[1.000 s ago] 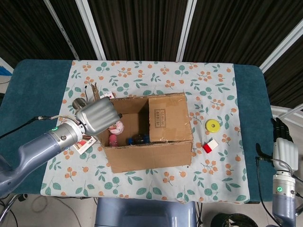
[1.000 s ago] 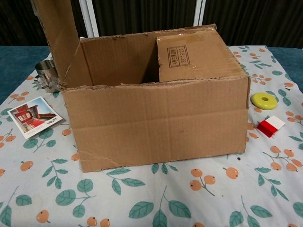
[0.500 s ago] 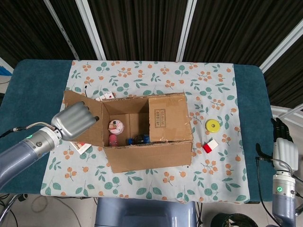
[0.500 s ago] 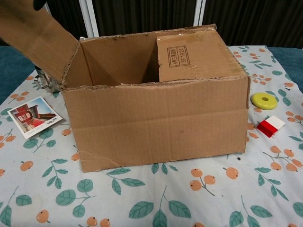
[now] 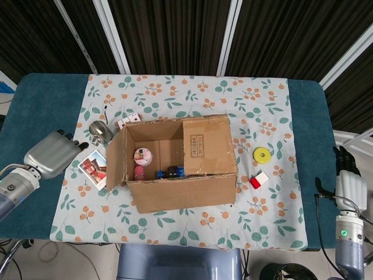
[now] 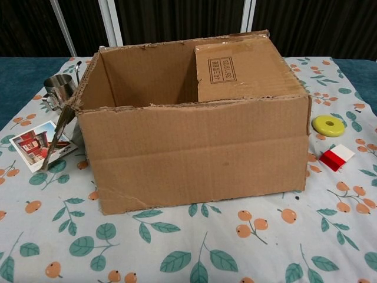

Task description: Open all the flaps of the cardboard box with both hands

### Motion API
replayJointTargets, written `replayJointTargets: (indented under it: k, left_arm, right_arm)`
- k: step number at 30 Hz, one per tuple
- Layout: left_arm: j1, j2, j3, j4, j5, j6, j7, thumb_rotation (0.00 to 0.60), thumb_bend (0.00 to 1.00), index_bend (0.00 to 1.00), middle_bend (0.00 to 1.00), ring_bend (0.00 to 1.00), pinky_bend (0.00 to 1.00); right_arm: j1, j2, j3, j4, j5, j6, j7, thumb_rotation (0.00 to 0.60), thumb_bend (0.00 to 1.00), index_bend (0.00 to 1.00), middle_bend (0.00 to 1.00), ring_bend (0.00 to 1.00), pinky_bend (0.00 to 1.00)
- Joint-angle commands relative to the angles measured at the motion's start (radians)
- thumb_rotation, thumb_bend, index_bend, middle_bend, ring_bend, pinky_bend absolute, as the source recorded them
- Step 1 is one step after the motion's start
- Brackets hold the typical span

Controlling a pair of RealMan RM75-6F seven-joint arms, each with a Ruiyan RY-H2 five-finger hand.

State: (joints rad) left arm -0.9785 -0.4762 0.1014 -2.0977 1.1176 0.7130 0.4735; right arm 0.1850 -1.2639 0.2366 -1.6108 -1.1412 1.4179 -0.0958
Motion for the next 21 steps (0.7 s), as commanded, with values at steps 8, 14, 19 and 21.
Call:
replayJointTargets:
  k: [8,14,19,21]
  left_arm:
    - [0.513,-0.477,-0.007,0.269,0.142,0.748,-0.179,0.600,0.26,0.00,0.00,0.00,0.03]
    - [0.628,-0.631,-0.027,0.446,0.178,0.880,-0.277,0.600,0.26,0.00,0.00,0.00,0.02]
    - [0.669,-0.694,-0.038,0.540,0.195,0.892,-0.330,0.600,0.26,0.00,0.00,0.00,0.01]
    - [0.678,-0.706,-0.042,0.560,0.197,0.887,-0.352,0.600,0.26,0.00,0.00,0.00,0.01]
  right_arm:
    - [0.059,0.082,0.008,-0.079,-0.118,-0.027,-0.057,0.600,0.44,0.00,0.00,0.00,0.23]
    - [0.176,0.181,0.047,-0.178,-0.173,-0.160,-0.132,0.600,0.46,0.00,0.00,0.00,0.23]
    - [0.310,0.233,0.087,-0.228,-0.178,-0.323,-0.197,0.600,0.48,0.00,0.00,0.00,0.23]
    - [0.358,0.236,0.099,-0.233,-0.179,-0.374,-0.221,0.600,0.49,0.01,0.00,0.00,0.23]
